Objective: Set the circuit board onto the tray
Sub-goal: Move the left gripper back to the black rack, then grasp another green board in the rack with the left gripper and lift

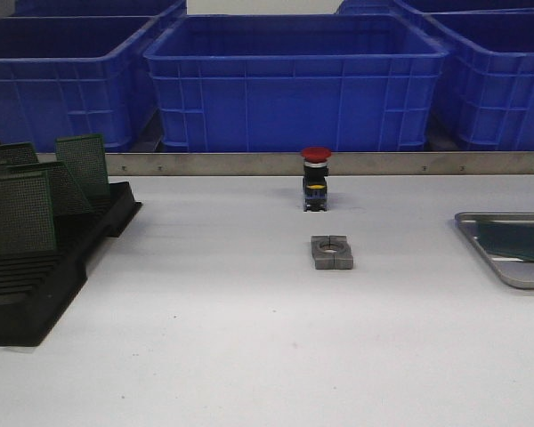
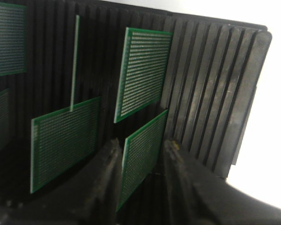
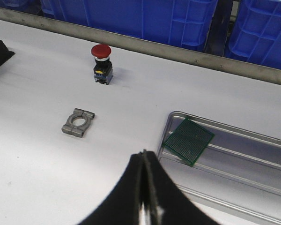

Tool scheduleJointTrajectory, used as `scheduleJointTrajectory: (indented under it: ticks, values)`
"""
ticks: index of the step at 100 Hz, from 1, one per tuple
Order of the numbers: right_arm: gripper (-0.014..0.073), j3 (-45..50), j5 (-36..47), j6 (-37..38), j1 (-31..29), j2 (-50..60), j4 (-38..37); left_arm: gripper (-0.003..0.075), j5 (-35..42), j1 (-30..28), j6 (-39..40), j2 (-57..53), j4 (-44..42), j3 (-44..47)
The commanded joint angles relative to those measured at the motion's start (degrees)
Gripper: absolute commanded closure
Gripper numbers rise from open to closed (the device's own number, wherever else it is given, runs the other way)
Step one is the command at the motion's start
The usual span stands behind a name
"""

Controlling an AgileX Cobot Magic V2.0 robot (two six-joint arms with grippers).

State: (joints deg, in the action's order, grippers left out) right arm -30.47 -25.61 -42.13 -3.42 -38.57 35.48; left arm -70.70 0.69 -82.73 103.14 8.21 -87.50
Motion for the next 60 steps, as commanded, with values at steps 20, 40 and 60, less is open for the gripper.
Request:
scheduleJointTrajectory:
  ticks: [20, 40, 60]
  values:
    - [0.0706, -1.37, 2.82, -0.58, 0.19, 0.29, 1.50, 0.0495, -1.58, -0.05, -0.46, 0.16, -0.88, -1.35]
    - [0.0706, -1.37, 2.62, -0.58, 0.19, 0.29, 1.50, 0.0495, -0.14, -0.18, -0.46, 0.27, -2.01, -1.35]
    - [0.0706, -1.37, 2.54, -0.58, 0.19, 0.29, 1.50, 0.0487, 0.38, -1.79, -0.46, 0.61, -1.55, -1.35]
